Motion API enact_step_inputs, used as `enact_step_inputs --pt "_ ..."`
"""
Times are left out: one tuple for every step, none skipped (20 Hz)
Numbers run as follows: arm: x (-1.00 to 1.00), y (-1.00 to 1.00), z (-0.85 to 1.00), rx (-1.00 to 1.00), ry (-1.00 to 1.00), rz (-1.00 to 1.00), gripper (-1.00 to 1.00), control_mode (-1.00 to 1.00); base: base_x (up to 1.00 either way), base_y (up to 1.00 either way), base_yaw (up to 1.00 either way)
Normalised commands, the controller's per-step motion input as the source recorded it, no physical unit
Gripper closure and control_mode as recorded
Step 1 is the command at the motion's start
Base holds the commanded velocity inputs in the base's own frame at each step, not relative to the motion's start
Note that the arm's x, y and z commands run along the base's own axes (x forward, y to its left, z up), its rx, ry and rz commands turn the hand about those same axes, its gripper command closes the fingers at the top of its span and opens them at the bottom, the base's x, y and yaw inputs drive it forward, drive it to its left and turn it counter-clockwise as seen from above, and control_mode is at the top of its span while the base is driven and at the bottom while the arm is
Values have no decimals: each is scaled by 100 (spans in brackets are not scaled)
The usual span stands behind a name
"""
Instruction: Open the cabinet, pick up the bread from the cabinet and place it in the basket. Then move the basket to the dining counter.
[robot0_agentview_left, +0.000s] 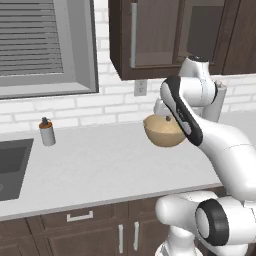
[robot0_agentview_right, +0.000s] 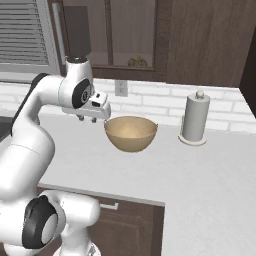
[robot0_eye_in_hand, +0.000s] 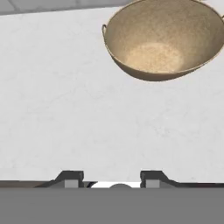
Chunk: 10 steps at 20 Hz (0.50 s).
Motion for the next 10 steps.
enact_step_inputs --pt "-1 0 0 0 0 0 -100 -100 0 0 0" --pt "-47 0 0 0 0 0 -100 -100 0 0 0" --pt "-75 15 -2 -1 -4 2 -100 -100 0 0 0" --pt "-38 42 0 -8 -29 0 -100 -100 0 0 0" --pt "-56 78 30 -10 -44 -9 -100 -100 0 0 0" --pt "-27 68 73 -9 -31 -7 -100 -100 0 0 0" --pt "-12 47 100 -5 -43 -3 -100 -100 0 0 0" --pt "-10 54 100 -3 -47 -1 -100 -100 0 0 0" --pt "-2 33 100 -2 -53 0 -100 -100 0 0 0" --pt "-4 17 100 0 -55 0 -100 -100 0 0 0"
